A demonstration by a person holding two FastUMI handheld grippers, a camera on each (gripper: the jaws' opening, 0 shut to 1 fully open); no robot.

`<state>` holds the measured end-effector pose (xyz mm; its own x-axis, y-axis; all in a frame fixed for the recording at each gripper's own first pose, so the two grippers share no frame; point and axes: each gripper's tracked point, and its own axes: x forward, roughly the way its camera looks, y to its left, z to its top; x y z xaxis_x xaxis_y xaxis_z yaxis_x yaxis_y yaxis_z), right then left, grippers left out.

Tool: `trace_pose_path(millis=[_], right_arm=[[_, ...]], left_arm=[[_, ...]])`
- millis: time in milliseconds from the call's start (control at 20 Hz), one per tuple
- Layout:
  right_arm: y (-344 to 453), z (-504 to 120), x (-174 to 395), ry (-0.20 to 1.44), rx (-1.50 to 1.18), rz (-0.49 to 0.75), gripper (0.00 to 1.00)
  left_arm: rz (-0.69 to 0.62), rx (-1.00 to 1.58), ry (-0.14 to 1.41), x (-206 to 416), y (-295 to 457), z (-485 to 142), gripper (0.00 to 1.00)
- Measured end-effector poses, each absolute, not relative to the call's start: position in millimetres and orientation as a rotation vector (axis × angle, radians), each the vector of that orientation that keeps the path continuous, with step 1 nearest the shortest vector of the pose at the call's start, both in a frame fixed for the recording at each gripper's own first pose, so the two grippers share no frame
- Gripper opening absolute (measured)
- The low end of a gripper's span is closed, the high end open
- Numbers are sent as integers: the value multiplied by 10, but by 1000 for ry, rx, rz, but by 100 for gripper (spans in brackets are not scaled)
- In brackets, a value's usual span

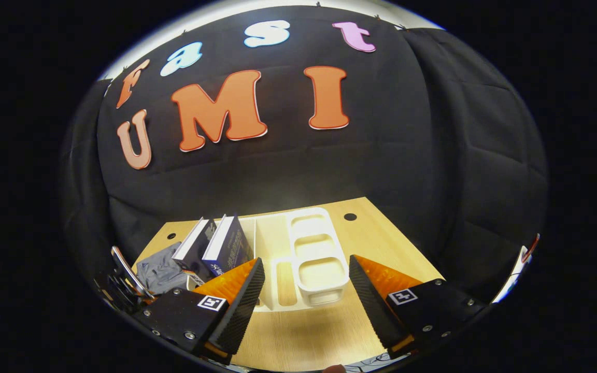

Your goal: Open the schoolbag, grab two books from the bookshelf and put them into the schoolbag.

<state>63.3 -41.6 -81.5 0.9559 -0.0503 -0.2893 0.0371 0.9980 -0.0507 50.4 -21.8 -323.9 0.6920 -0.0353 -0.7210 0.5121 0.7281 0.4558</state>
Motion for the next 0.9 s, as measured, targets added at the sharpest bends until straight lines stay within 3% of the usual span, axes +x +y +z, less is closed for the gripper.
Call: trace_pose_path(millis=[350,900], right_arm=[[-100,-905,542,317,34,-39,98],[117,-983,354,353,25,-128,98]], left_arm=[[-355,527,751,864,132,-2486,1],[-382,348,658,1511,563,-1408,1]])
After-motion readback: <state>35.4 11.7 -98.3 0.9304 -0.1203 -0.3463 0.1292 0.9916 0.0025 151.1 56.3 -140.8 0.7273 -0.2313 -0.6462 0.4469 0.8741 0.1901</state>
